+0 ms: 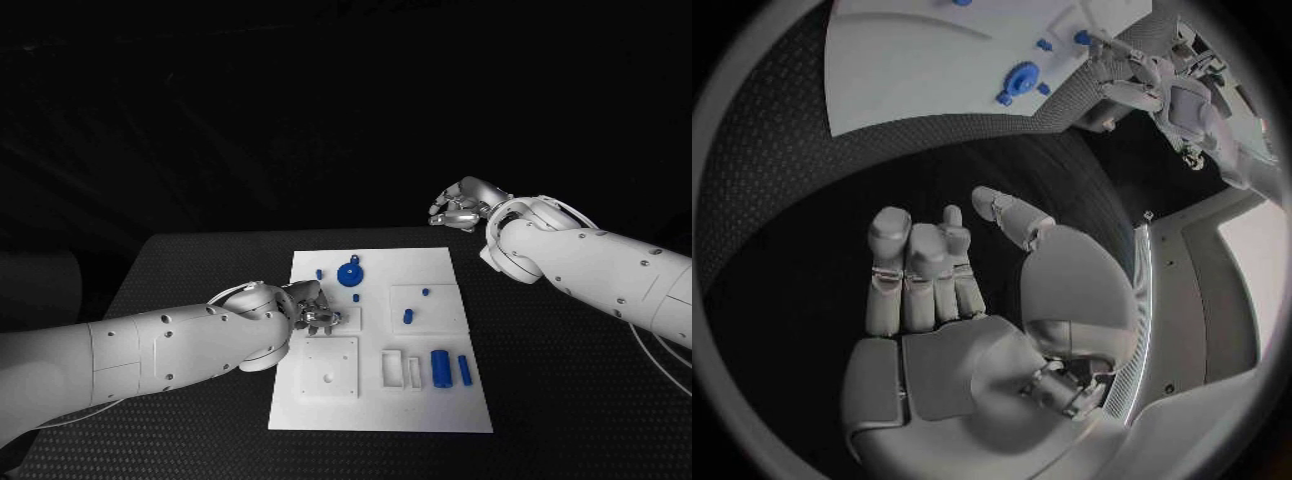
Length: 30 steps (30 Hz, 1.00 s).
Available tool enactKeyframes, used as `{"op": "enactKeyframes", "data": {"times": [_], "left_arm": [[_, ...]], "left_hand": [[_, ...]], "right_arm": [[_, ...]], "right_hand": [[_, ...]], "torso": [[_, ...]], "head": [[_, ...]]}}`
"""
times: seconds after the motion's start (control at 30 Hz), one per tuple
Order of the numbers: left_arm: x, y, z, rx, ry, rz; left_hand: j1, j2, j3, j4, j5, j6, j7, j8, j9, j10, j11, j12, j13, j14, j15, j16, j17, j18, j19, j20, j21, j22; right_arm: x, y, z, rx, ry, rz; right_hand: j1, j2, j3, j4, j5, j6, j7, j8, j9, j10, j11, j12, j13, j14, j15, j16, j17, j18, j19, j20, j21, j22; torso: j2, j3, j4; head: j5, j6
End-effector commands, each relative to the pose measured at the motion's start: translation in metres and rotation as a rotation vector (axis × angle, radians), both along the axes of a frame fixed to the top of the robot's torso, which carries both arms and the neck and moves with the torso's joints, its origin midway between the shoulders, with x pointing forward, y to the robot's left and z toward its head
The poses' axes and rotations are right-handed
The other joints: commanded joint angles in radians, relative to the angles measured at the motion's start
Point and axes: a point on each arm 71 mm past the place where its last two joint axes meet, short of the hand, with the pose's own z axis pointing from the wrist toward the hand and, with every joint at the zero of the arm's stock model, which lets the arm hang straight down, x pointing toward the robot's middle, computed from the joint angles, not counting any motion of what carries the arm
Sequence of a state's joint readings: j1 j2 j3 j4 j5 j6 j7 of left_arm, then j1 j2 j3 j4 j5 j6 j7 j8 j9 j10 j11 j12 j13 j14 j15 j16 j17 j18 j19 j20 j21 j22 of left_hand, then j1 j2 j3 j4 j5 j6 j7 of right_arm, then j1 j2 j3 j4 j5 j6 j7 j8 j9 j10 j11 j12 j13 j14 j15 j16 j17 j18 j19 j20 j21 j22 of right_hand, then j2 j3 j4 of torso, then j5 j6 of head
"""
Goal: Assemble the parts on the task board
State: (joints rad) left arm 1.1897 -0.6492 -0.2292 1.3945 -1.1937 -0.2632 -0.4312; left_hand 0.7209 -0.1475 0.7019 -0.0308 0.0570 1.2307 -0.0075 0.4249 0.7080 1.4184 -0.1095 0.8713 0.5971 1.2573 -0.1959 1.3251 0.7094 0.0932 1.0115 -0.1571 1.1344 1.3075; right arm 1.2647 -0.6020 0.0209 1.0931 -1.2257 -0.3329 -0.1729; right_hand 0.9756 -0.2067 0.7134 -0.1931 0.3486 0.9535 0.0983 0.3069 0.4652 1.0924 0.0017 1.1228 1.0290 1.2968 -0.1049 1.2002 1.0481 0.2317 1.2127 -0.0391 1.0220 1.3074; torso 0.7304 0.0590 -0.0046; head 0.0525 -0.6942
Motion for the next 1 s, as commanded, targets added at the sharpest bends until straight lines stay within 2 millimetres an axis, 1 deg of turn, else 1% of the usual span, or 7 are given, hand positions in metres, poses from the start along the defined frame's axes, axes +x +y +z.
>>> {"op": "enactKeyframes", "data": {"times": [0.03,0.2,0.33,0.47,0.67,0.87,1.0], "left_arm": [[0.0000,-0.0009,0.0009,-0.017,-0.003,-0.003],[0.0004,0.0002,0.0011,-0.023,-0.002,0.005],[-0.0001,0.0019,0.0013,-0.031,0.006,0.012],[0.0035,0.0021,0.0077,-0.051,0.002,0.020],[0.0042,0.0053,0.0103,-0.061,0.002,0.027],[0.0039,0.0052,0.0100,-0.069,0.011,0.027],[0.0039,0.0049,0.0099,-0.071,0.013,0.025]], "left_hand": [[0.009,0.000,0.000,0.009,-0.005,-0.009,0.002,-0.003,-0.002,0.001,-0.001,0.006,-0.002,-0.004,-0.003,0.005,-0.001,0.009,0.006,-0.092,-0.005,0.007],[0.017,0.009,0.000,0.008,-0.005,-0.012,0.003,-0.005,-0.003,0.001,0.001,0.007,-0.003,-0.005,-0.003,0.006,-0.002,0.010,0.005,-0.092,-0.004,0.007],[0.028,0.019,-0.004,0.001,-0.005,-0.023,0.007,-0.015,-0.009,-0.001,0.004,0.008,-0.006,-0.007,-0.004,0.005,-0.004,0.010,0.003,-0.092,-0.005,0.007],[0.036,0.025,-0.005,-0.006,-0.004,-0.023,0.008,-0.018,-0.011,-0.002,0.005,0.009,-0.008,-0.008,-0.004,0.005,-0.005,0.010,0.002,-0.091,-0.005,0.007],[0.041,0.027,-0.007,-0.011,-0.003,-0.023,0.008,-0.019,-0.012,-0.002,0.005,0.009,-0.009,-0.008,-0.004,0.005,-0.006,0.010,0.001,-0.091,-0.006,0.007],[0.042,0.027,-0.008,-0.013,-0.003,-0.022,0.008,-0.020,-0.012,-0.002,0.005,0.009,-0.010,-0.009,-0.004,0.005,-0.006,0.010,0.001,-0.091,-0.006,0.007],[0.042,0.026,-0.009,-0.014,-0.003,-0.023,0.008,-0.021,-0.013,-0.003,0.005,0.009,-0.010,-0.009,-0.004,0.004,-0.007,0.010,0.001,-0.090,-0.006,0.007]], "right_arm": [[-0.0003,0.0009,-0.0010,-0.002,0.008,0.010],[-0.0003,0.0001,-0.0015,-0.003,0.009,0.008],[-0.0004,-0.0002,-0.0016,-0.003,0.010,0.008],[-0.0004,0.0000,-0.0024,-0.003,0.011,0.008],[-0.0006,0.0001,-0.0034,-0.003,0.014,0.008],[-0.0006,-0.0006,-0.0036,-0.004,0.014,0.007],[-0.0006,-0.0004,-0.0036,-0.004,0.015,0.007]], "right_hand": [[-0.012,0.002,-0.002,0.003,0.004,0.012,0.018,-0.006,0.002,-0.006,0.002,0.003,-0.001,-0.002,0.001,-0.007,0.002,0.030,-0.001,-0.008,-0.005,0.014],[-0.013,0.002,-0.002,0.003,0.005,0.012,0.018,-0.006,0.002,-0.006,0.002,0.003,-0.001,-0.002,0.001,-0.007,0.002,0.030,-0.001,-0.008,-0.005,0.014],[-0.013,0.003,-0.002,0.004,0.005,0.012,0.018,-0.006,0.002,-0.006,0.002,0.003,-0.001,-0.002,0.001,-0.007,0.002,0.030,-0.001,-0.008,-0.005,0.014],[-0.013,0.003,-0.002,0.004,0.005,0.012,0.018,-0.006,0.002,-0.006,0.002,0.003,-0.001,-0.002,0.001,-0.007,0.002,0.030,-0.001,-0.008,-0.005,0.014],[-0.013,0.003,-0.003,0.004,0.005,0.012,0.018,-0.006,0.002,-0.006,0.002,0.004,-0.002,-0.002,0.001,-0.007,0.002,0.030,-0.001,-0.008,-0.005,0.014],[-0.014,0.004,-0.003,0.004,0.005,0.012,0.018,-0.006,0.002,-0.005,0.002,0.004,-0.002,-0.002,0.001,-0.007,0.002,0.030,-0.001,-0.008,-0.005,0.014],[-0.014,0.004,-0.003,0.004,0.006,0.012,0.018,-0.006,0.002,-0.005,0.002,0.004,-0.002,-0.002,0.001,-0.007,0.002,0.030,-0.001,-0.008,-0.005,0.014]], "torso": [[0.000,0.0001,0.0001],[0.000,-0.0005,-0.0003],[-0.001,-0.0001,0.0008],[-0.001,-0.0001,0.0011],[-0.001,0.0000,0.0023],[0.000,-0.0007,0.0005],[-0.001,-0.0001,-0.0001]], "head": [[0.001,0.000],[0.001,-0.001],[0.001,-0.002],[0.001,-0.002],[0.003,-0.002],[0.004,0.000],[0.005,0.000]]}}
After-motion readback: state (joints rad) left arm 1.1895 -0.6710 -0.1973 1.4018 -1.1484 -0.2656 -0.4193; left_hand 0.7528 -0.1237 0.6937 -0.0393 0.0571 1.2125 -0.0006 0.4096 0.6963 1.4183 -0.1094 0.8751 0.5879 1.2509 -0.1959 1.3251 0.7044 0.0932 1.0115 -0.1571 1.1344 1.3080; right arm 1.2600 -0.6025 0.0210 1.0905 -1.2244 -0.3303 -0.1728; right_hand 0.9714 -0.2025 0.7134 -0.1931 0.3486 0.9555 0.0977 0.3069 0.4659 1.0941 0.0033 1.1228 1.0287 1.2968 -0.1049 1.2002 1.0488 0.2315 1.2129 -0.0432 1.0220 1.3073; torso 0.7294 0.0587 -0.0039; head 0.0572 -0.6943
